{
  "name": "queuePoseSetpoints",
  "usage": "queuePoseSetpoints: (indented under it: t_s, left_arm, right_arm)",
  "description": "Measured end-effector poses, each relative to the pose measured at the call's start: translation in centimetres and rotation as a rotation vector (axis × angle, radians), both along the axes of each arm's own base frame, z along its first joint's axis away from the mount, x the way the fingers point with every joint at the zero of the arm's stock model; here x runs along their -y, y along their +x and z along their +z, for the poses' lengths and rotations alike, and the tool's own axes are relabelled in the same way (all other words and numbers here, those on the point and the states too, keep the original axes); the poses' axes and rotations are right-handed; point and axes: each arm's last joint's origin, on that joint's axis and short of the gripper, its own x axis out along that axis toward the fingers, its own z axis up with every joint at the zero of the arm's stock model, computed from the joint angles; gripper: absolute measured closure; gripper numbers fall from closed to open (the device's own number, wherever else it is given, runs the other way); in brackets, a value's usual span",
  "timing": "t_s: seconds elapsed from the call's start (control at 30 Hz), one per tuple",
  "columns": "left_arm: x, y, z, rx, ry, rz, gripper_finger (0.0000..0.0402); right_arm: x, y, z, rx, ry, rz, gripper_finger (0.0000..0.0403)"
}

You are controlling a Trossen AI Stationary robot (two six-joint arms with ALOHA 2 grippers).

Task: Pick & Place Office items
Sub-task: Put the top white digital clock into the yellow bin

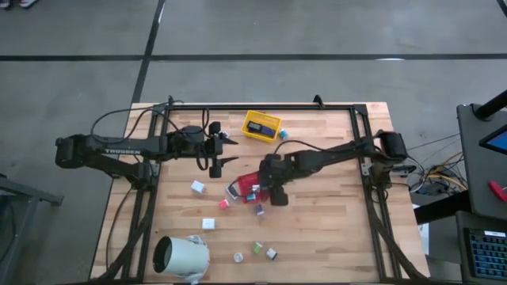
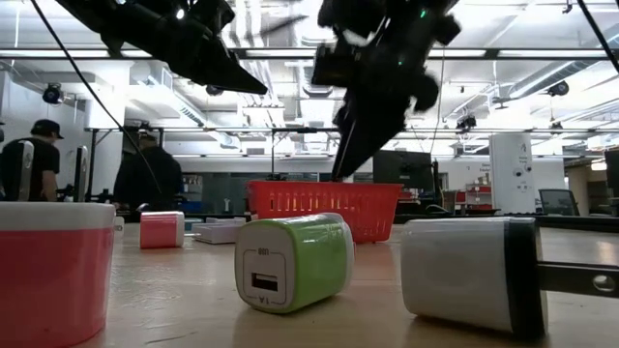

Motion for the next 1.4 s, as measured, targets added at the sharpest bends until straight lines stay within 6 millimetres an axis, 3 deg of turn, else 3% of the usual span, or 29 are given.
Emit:
queuePoseSetpoints:
  t_s: [0.33, 0.67, 0.83, 1.1, 1.4]
  left_arm:
    - [0.0, -0.1, -0.4, -0.005, 0.008, 0.002, 0.0162]
    - [-0.1, 0.0, -0.1, 0.026, 0.014, 0.002, 0.0162]
    - [0.4, 0.1, -0.2, 0.033, -0.017, -0.002, 0.0162]
    - [3.2, -0.7, -1.7, 0.066, -0.041, -0.060, 0.0162]
    - [4.4, -5.1, -2.1, 0.261, -0.096, -0.063, 0.0162]
  right_arm:
    - [-5.7, -2.6, 3.3, 0.037, 0.064, 0.076, 0.0206]
    - [-10.6, -4.3, 3.5, 0.025, 0.107, 0.110, 0.0206]
    - [-12.0, -4.5, 3.7, 0.075, 0.095, 0.131, 0.0206]
    - [-13.8, -4.5, 4.3, 0.198, 0.065, 0.251, 0.0206]
    - [-13.2, -6.2, 7.3, 0.446, 0.061, 0.358, 0.0206]
